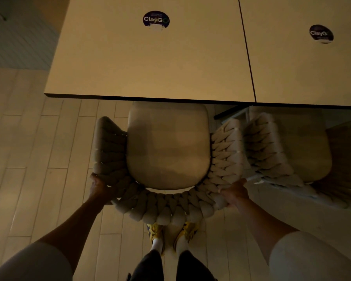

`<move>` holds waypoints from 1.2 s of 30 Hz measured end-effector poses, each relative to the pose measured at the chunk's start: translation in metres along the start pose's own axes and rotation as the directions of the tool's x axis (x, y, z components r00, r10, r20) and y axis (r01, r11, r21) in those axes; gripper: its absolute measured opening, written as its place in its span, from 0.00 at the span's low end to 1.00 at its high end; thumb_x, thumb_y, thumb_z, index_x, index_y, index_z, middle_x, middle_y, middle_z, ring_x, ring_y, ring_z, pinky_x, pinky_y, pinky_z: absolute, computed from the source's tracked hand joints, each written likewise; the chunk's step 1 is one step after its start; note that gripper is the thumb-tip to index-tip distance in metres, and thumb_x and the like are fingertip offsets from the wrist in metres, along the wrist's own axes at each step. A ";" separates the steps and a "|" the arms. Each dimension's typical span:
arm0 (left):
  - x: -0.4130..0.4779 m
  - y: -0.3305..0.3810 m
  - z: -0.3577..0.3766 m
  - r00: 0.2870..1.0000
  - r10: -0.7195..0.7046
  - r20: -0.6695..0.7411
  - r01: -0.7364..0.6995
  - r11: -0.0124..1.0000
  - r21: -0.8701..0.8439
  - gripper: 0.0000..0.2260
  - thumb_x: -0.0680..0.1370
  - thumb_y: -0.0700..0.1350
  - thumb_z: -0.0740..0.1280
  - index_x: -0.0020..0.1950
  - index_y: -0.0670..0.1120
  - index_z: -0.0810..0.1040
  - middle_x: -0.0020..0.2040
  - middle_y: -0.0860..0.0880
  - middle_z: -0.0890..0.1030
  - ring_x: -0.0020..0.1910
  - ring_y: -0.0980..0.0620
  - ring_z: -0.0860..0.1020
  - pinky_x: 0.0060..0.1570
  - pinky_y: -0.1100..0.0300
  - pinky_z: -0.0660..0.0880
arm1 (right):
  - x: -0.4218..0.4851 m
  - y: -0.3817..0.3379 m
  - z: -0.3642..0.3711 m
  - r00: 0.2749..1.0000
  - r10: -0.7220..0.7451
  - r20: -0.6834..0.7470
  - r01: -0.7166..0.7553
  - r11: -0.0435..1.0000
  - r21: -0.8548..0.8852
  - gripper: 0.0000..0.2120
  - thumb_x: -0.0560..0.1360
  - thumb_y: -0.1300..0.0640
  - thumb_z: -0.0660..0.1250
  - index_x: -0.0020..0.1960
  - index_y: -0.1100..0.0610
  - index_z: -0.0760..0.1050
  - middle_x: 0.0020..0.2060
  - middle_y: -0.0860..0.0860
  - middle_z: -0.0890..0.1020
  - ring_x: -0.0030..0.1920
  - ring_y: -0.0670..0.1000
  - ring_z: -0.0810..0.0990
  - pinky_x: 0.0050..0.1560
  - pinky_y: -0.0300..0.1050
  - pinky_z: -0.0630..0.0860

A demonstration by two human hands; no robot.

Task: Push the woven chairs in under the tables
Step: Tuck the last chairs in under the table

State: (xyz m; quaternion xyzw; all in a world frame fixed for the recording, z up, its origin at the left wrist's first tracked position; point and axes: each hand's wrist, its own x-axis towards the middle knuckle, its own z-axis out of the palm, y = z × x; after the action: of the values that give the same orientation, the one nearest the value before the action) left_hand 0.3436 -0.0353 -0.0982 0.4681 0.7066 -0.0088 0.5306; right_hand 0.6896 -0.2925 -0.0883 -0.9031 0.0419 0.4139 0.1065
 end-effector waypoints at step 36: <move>-0.028 0.043 0.011 0.972 0.221 -0.077 -0.159 0.865 0.476 0.55 0.66 0.59 0.80 0.81 0.47 0.48 0.78 0.41 0.56 0.74 0.35 0.62 0.69 0.36 0.67 | -0.007 -0.021 -0.043 0.990 -0.140 -0.029 0.140 0.990 0.020 0.56 0.70 0.42 0.79 0.82 0.62 0.49 0.78 0.60 0.66 0.74 0.60 0.70 0.70 0.48 0.73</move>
State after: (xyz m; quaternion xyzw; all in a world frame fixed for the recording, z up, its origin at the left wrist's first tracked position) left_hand 0.3802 -0.0345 -0.0611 0.6488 0.6668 -0.0961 0.3540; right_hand 0.7203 -0.2825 -0.0519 -0.9082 -0.0155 0.3924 0.1445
